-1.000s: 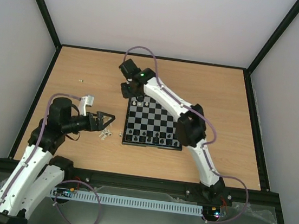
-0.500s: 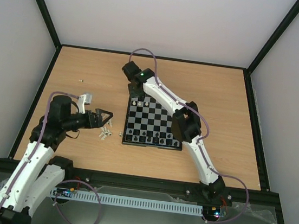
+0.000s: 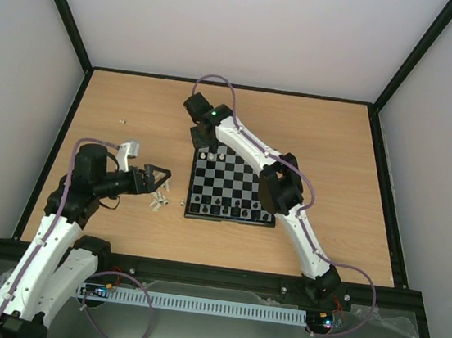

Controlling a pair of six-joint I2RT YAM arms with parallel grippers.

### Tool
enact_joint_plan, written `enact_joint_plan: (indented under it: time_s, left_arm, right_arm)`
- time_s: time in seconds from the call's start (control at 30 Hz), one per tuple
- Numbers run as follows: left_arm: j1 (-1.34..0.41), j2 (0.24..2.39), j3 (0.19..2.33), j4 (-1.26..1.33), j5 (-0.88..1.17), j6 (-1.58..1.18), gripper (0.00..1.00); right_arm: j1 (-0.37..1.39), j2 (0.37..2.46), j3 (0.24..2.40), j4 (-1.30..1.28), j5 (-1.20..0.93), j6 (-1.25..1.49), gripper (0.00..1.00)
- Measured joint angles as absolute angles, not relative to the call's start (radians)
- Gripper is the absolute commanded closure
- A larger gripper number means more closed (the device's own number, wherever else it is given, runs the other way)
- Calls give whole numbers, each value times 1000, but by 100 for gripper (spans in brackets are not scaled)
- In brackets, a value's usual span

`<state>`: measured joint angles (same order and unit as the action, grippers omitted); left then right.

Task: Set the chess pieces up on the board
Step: Place the chess piece on the chessboard.

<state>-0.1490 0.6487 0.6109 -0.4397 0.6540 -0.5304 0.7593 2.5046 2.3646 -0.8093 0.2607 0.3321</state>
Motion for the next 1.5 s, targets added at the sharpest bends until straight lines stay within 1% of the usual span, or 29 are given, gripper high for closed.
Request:
enact_joint_plan:
  time_s: [0.37,0.47,0.6,0.7,0.83,0.93,1.07,1.2,1.3,1.4,1.5]
  left_arm:
    - [-149,649,611,-440,654,-530,0]
    - [-149,649,611,-440,654,-530,0]
    - [-149,649,611,-440,654,-530,0]
    - [-149,649,611,-440,653,-530,0]
    - [-149,649,611,-440,654,-530,1]
    - [-149,649,611,-440,654,-530,0]
    - [-149,649,611,-440,653,-530,1]
    - [-149,638,611,-439,653,-531,1]
    - [-149,621,611,-437,653,-531,1]
    - [-149,615,611,-435,653,-531,1]
    - [-149,616,611,-435,651,-531,0]
  right_arm:
    - [759,2543,2365,-791,228,317,92]
    - [759,2544,2365,-786,226,317,85]
    - [759,2544,2365,-785,222,314,83]
    - [759,2546,2365,-786,217,313,77]
    - [759,2547,2365,-786,216,310,76]
    - [759,2547,2365,-786,216,310,71]
    - [759,2545,2360,-782,217,311,70]
    - [759,2520,2314,-757,219,312,65]
    - [759,2492,2286,-730,224,315,65]
    - [759,2439,2248,-691,229,318,61]
    - [759,2368,2209,-652,233,321,60]
